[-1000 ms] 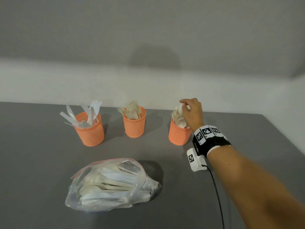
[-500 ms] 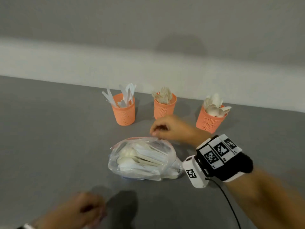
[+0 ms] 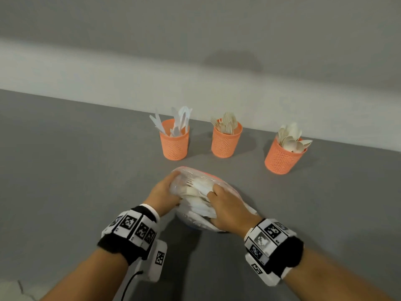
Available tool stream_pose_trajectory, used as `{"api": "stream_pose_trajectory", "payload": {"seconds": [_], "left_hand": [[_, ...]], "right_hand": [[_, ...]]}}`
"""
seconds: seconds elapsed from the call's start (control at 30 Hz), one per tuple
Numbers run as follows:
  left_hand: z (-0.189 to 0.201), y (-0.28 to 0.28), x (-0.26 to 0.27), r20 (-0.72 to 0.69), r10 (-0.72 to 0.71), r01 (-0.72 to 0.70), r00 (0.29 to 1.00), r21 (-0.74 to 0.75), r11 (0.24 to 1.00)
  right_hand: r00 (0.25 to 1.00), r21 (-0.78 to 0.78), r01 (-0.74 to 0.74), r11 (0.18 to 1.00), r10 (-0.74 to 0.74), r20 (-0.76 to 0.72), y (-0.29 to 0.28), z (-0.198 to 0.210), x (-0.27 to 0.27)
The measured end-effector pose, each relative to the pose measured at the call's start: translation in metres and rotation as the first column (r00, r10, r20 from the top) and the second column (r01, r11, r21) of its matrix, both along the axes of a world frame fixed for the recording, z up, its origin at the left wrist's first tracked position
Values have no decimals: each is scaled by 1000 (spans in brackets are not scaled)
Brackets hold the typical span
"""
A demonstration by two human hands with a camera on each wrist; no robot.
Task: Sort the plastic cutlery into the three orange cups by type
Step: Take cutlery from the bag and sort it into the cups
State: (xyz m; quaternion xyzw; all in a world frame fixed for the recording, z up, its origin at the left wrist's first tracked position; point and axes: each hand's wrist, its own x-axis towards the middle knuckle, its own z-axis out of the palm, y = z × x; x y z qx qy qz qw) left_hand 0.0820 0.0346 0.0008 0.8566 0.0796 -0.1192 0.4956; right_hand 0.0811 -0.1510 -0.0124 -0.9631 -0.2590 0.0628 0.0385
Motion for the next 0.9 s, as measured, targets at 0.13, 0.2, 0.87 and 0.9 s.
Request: {"api": "stream_pose_trajectory", "payload": {"seconds": [0.13, 0.2, 0.87, 0.9], "left_hand": [[-4, 3, -1, -56, -2, -13, 998, -261, 965], [-6, 4, 0, -77, 21, -44, 997, -306, 951], [2, 0, 1, 46, -14, 25, 999, -239, 971], [3, 0, 0, 52, 1, 11, 999, -237, 971]], "right_hand": [[999, 2, 19, 1000, -20, 31, 0, -3, 1], [999, 32, 37, 999, -37, 4, 0, -1, 3], [880, 491, 348, 799, -99, -464, -15, 33, 9], [870, 517, 379, 768, -106, -481, -17, 37, 7]]}}
